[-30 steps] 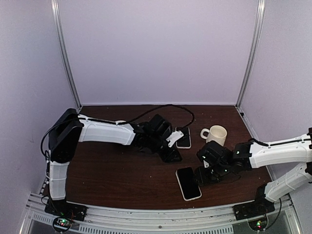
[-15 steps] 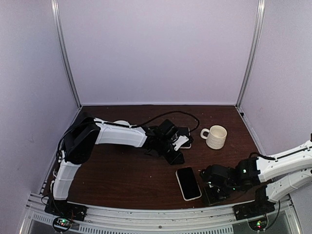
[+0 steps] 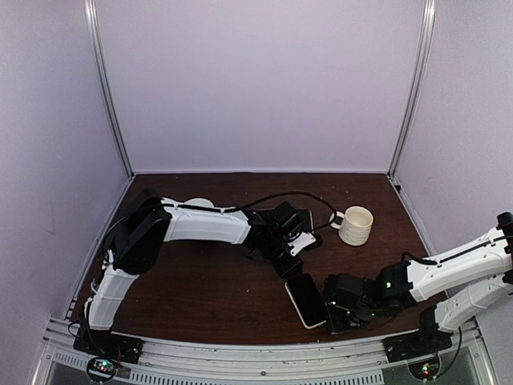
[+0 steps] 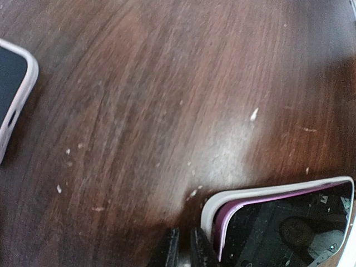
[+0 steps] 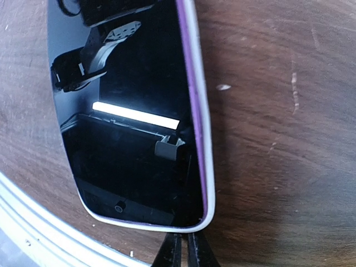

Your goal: Put the phone into the phone case

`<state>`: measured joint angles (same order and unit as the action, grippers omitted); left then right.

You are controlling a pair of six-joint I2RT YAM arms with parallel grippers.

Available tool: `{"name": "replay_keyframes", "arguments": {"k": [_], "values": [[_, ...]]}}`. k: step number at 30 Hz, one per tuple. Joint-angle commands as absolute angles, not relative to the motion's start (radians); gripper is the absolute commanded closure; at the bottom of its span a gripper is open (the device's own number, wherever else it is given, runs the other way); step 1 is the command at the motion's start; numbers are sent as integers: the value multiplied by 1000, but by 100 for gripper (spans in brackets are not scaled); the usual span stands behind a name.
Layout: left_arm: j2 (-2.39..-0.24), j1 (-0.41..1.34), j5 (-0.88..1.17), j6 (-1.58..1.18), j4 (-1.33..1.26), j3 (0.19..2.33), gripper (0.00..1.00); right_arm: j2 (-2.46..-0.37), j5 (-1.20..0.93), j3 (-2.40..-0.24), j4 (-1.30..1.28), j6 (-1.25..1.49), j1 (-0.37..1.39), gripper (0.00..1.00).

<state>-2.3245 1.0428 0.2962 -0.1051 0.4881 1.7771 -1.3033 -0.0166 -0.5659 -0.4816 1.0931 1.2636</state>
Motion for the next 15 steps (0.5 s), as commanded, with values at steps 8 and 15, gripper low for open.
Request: {"name": "replay_keyframes", "arguments": {"k": [8,15], "values": [[-2336,1113,304,-77,645,1799,87,-1356,112,-629,-400,1058,1241,93],[-2295,1092,175,-10,723,1797,84,-1306,127,-643,-507,1047,1236,82]]}}
